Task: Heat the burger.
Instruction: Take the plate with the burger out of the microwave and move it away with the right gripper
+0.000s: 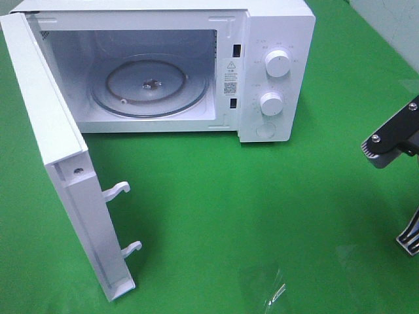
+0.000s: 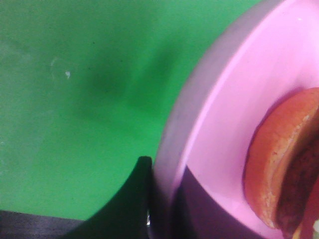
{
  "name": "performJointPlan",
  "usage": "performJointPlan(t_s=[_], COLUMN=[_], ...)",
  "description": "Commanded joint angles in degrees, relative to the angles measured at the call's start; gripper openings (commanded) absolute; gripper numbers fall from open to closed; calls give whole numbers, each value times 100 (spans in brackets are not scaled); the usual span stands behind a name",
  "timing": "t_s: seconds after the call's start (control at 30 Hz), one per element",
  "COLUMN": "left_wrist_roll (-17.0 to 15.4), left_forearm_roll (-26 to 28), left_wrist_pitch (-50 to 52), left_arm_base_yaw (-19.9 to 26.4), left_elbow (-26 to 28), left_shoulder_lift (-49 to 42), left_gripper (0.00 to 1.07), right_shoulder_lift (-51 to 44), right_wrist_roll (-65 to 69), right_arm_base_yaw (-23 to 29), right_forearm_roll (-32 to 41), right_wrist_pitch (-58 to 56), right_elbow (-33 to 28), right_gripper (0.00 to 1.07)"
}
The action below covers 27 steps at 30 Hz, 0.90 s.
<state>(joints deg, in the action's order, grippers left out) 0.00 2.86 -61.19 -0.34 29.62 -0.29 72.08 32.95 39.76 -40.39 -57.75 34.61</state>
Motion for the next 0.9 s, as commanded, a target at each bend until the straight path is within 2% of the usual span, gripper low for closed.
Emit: performJointPlan(t_s=[0.03,0.67,0.73,0.9], left_wrist_roll=[0,0,0,0], left_forearm_roll=[0,0,0,0], left_wrist_pitch=[-17,-17,-17,-17], left_arm_base_yaw=[11,11,11,11], left_elbow=[0,0,0,0], left_shoulder_lift=[-86,-86,-86,-86], left_gripper=[100,100,100,100], right_shoulder_lift=[338,1639,1942,2246], right_wrist_roll=[693,2183,2332,2441], right_arm_base_yaw=[-40,-86,-367,-636], right_forearm_roll=[-573,-1197,-1152,-1175], right_wrist_pitch=[-138,384,825,1215], right_elbow=[40,40,40,40], right_gripper=[0,0,0,0])
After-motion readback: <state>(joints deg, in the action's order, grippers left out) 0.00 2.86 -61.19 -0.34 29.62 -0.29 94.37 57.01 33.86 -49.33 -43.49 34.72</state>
